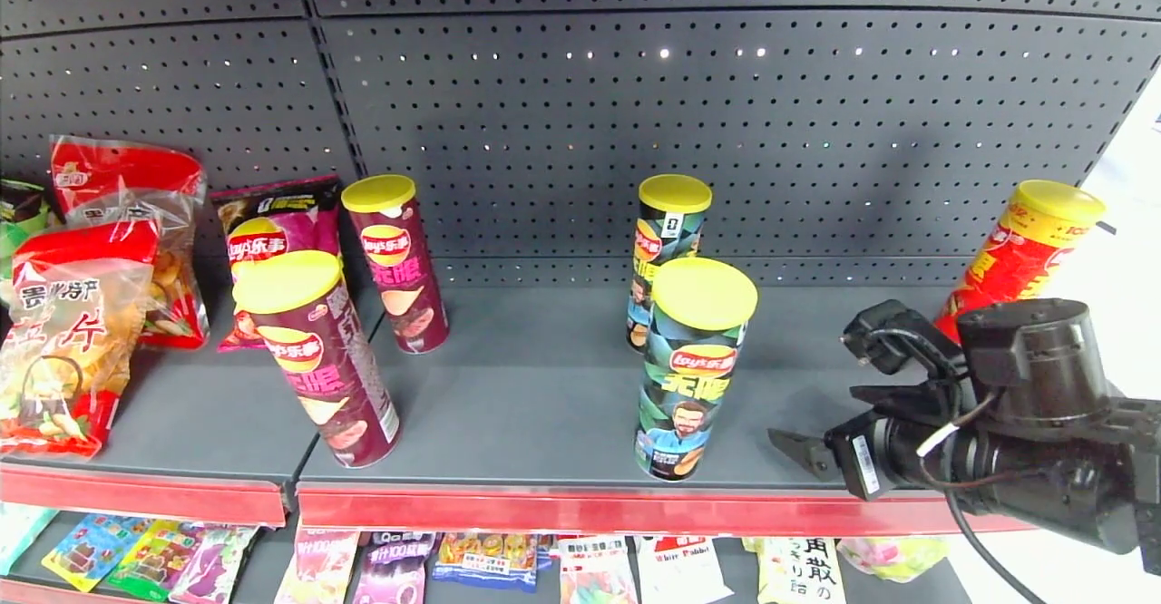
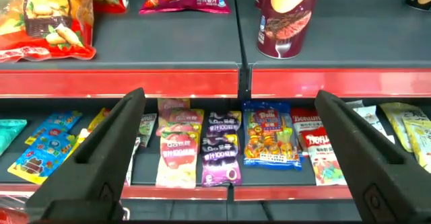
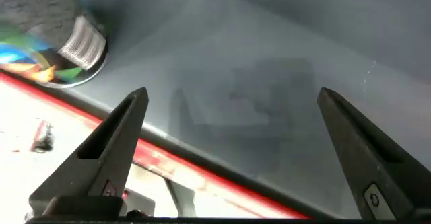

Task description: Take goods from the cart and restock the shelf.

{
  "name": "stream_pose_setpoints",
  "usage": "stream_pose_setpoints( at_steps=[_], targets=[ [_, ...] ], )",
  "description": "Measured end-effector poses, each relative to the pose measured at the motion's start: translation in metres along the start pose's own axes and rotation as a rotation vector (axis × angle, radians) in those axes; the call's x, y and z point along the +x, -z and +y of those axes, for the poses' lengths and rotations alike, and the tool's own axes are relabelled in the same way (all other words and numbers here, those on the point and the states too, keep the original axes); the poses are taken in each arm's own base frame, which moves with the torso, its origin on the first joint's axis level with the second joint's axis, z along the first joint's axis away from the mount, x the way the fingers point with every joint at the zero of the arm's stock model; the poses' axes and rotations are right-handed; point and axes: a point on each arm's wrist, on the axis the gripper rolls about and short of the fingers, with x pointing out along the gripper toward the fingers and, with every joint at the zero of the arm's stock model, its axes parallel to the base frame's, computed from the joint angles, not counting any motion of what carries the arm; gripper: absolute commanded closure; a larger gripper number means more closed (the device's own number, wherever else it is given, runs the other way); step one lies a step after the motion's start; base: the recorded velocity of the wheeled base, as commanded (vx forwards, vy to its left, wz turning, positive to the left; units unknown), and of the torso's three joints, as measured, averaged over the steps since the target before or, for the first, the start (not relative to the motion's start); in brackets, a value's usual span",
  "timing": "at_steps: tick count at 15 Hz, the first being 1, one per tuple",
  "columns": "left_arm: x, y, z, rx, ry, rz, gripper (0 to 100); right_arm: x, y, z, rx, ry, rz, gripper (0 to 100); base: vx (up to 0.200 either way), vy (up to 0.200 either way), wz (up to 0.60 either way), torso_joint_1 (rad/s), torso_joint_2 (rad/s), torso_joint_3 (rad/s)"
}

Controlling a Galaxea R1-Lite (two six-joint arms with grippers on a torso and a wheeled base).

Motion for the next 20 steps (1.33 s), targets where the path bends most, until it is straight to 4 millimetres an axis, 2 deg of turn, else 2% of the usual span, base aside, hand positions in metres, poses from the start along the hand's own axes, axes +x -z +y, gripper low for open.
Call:
stream_pose_setpoints(
  at_steps=[8, 20],
  targets=[
    [0.000, 0.000, 0.000, -0.001, 0.000, 0.000, 0, 0.028, -0.016, 0.021, -0.019, -0.044, 0.011, 0, 0.000, 0.000, 0.00, 0.000, 0.00, 0.000],
    [0.000, 0.000, 0.000, -0.001, 0.000, 0.000, 0, 0.041, -0.018, 0.027, -0.032, -0.053, 0.027, 0, 0.000, 0.000, 0.00, 0.000, 0.00, 0.000]
  ],
)
